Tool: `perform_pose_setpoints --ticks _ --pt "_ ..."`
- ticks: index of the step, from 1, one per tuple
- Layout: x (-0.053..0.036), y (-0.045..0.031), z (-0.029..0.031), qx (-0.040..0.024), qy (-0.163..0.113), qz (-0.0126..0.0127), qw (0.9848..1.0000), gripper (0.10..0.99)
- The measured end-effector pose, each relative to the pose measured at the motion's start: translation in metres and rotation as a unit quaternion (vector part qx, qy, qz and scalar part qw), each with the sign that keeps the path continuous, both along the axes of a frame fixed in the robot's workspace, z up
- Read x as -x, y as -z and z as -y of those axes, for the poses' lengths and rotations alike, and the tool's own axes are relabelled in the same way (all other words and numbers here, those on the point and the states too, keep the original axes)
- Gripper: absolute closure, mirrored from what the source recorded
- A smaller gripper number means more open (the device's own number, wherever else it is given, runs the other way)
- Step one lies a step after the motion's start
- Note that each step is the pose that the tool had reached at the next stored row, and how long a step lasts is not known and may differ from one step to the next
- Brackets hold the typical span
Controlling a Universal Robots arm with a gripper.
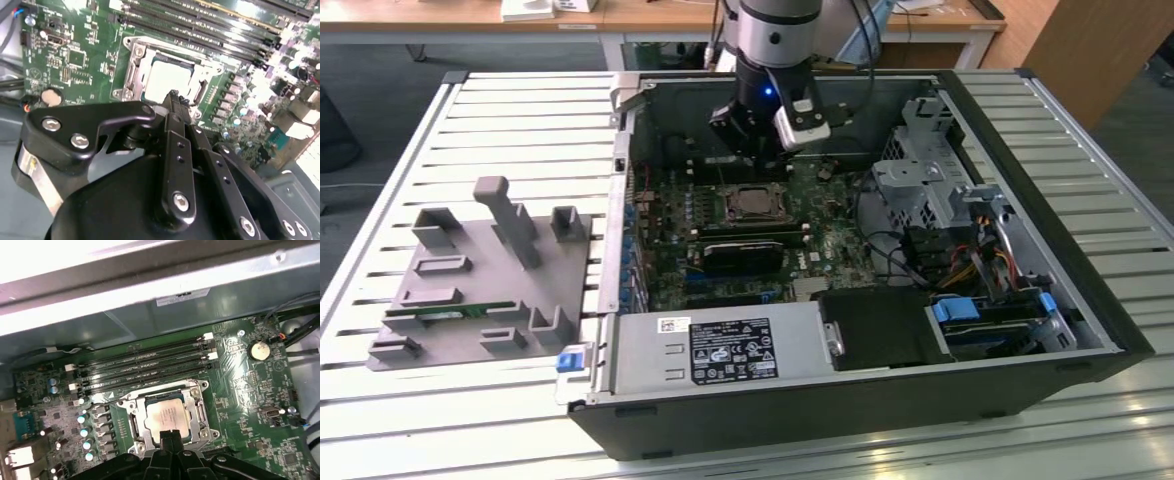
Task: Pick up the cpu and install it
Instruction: 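Install the first cpu locking lever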
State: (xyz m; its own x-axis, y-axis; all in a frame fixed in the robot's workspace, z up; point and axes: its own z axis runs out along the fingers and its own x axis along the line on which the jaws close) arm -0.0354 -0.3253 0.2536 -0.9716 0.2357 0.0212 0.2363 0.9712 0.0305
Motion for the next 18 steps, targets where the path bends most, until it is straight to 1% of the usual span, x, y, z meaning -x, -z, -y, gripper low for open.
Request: perform_pose_setpoints --ticks 2,4,7,9,10,15,18 --pt "0.0015 -0.0037 0.0000 0.0001 0.000 0.0028 1.0000 0.980" --pt "0.0044 -0.0061 0.0000 0.0000 0.000 0.0074 1.0000 0.980" --pt "0.0108 -0.0068 0.0000 -0.0001 -0.001 0.0126 0.9999 0.980" --pt "0.0163 -0.0068 0.0000 0.0000 -0.001 0.0165 0.9999 0.980" --pt "0.0189 -0.0068 0.0000 0.0000 -0.001 0.0178 0.9998 0.980" --pt "0.0299 -0.0069 0.0000 0.0000 -0.002 0.0198 0.9998 0.980" --pt "0.0401 -0.0068 -0.0001 0.0000 -0.002 0.0205 0.9998 0.980"
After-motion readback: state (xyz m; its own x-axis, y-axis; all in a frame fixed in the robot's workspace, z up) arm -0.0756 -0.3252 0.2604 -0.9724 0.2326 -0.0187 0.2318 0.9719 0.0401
